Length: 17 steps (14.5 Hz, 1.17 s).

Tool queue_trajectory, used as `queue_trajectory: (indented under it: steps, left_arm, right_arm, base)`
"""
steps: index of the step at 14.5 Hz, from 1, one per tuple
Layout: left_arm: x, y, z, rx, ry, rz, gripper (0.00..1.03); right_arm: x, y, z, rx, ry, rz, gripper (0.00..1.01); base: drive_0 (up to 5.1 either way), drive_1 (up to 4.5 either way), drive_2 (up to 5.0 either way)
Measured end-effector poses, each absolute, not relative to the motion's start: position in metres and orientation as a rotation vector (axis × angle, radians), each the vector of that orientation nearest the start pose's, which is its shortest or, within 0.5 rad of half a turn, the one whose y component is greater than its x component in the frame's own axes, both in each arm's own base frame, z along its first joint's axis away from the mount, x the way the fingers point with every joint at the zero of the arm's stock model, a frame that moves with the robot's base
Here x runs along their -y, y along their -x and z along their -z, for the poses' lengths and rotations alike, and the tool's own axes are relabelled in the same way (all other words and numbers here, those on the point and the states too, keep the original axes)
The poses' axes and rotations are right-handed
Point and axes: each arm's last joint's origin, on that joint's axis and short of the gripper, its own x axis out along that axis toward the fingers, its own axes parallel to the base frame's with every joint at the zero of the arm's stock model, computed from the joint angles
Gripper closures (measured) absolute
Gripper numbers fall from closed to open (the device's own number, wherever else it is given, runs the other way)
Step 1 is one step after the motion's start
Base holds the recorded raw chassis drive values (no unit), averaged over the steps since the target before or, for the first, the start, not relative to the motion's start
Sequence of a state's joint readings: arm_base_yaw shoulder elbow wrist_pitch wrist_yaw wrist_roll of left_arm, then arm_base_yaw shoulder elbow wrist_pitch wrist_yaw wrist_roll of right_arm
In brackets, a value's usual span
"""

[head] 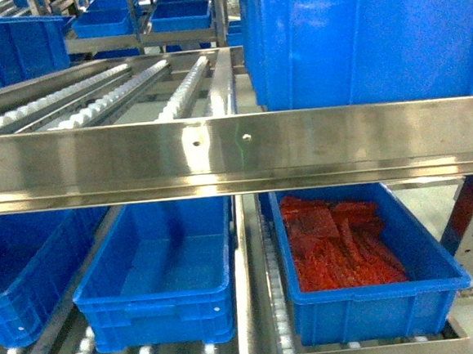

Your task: Sort blue parts and orange caps into right shelf containers

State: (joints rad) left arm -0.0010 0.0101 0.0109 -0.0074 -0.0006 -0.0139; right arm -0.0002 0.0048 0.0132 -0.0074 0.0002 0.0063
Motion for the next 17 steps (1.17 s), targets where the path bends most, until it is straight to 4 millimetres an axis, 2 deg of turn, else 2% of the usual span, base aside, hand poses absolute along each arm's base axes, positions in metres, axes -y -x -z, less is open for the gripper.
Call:
queue_trajectory:
  steps: [17]
  left_arm:
    - [0.0001,-0.0977,-0.1659,-0.004,0.014,0.0,0.61]
  right_arm:
    - [0.0,-0.0972,-0.167,0.002,-0.006,0.0,0.58]
  base:
    - [-5.0,2.41,2.4]
